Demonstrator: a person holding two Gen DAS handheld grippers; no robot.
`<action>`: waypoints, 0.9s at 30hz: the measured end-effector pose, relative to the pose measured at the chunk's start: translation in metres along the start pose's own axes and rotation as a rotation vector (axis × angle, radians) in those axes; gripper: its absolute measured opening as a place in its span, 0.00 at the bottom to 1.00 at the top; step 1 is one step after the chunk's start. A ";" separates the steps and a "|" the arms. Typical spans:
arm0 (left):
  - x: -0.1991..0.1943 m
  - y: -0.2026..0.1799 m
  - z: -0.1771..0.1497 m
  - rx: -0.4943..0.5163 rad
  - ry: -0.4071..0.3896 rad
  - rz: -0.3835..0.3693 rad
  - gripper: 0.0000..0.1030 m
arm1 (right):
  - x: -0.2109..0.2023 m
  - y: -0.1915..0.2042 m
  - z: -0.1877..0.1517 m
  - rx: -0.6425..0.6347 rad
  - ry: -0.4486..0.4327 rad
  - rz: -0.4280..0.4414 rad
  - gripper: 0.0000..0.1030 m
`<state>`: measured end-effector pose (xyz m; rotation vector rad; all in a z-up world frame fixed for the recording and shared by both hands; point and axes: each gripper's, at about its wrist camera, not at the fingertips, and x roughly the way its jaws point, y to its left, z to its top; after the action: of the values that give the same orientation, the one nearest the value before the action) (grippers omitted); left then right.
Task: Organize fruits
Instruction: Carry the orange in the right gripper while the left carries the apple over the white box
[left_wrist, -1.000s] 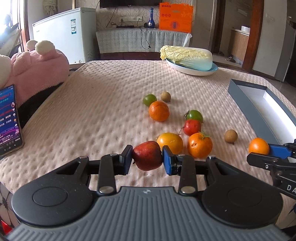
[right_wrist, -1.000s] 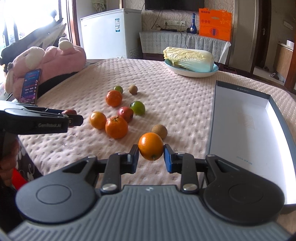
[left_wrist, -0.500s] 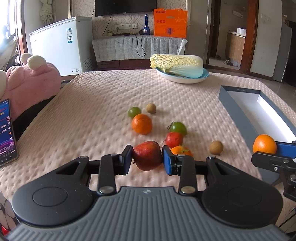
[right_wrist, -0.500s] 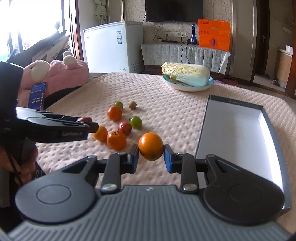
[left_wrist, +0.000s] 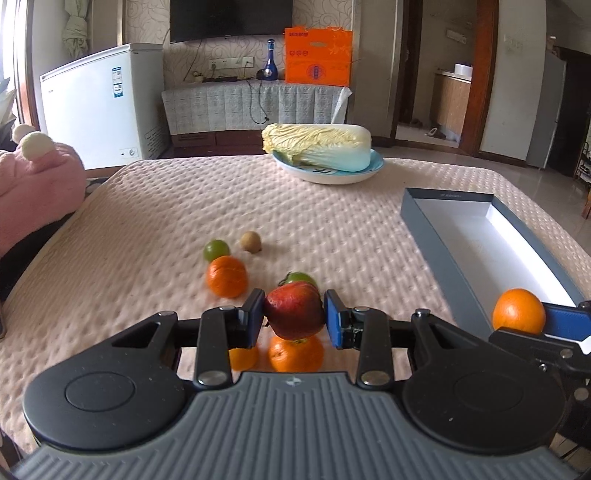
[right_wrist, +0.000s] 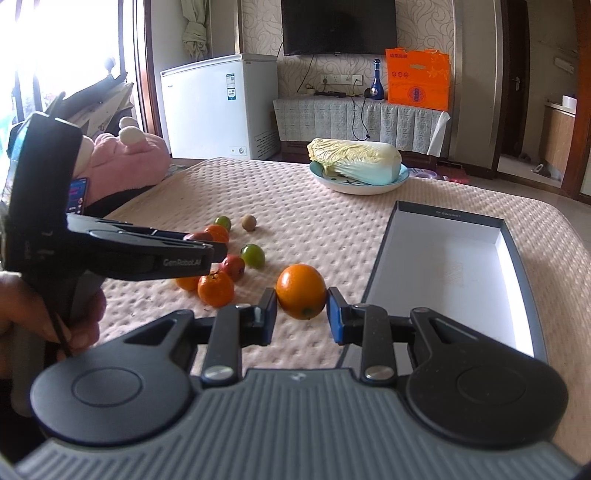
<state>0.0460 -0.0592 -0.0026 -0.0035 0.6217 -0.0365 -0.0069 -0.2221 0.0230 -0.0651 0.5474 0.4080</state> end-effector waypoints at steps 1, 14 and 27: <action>0.001 -0.002 0.001 0.003 -0.002 -0.001 0.39 | -0.001 -0.001 0.000 0.001 -0.003 0.001 0.31; 0.016 -0.030 0.010 0.024 -0.005 -0.036 0.39 | -0.009 -0.015 0.000 0.017 -0.017 -0.024 0.31; 0.026 -0.078 0.016 0.070 -0.013 -0.119 0.39 | -0.021 -0.048 -0.009 0.062 -0.007 -0.104 0.31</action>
<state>0.0742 -0.1385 -0.0036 0.0270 0.6062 -0.1731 -0.0085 -0.2748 0.0238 -0.0326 0.5464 0.2897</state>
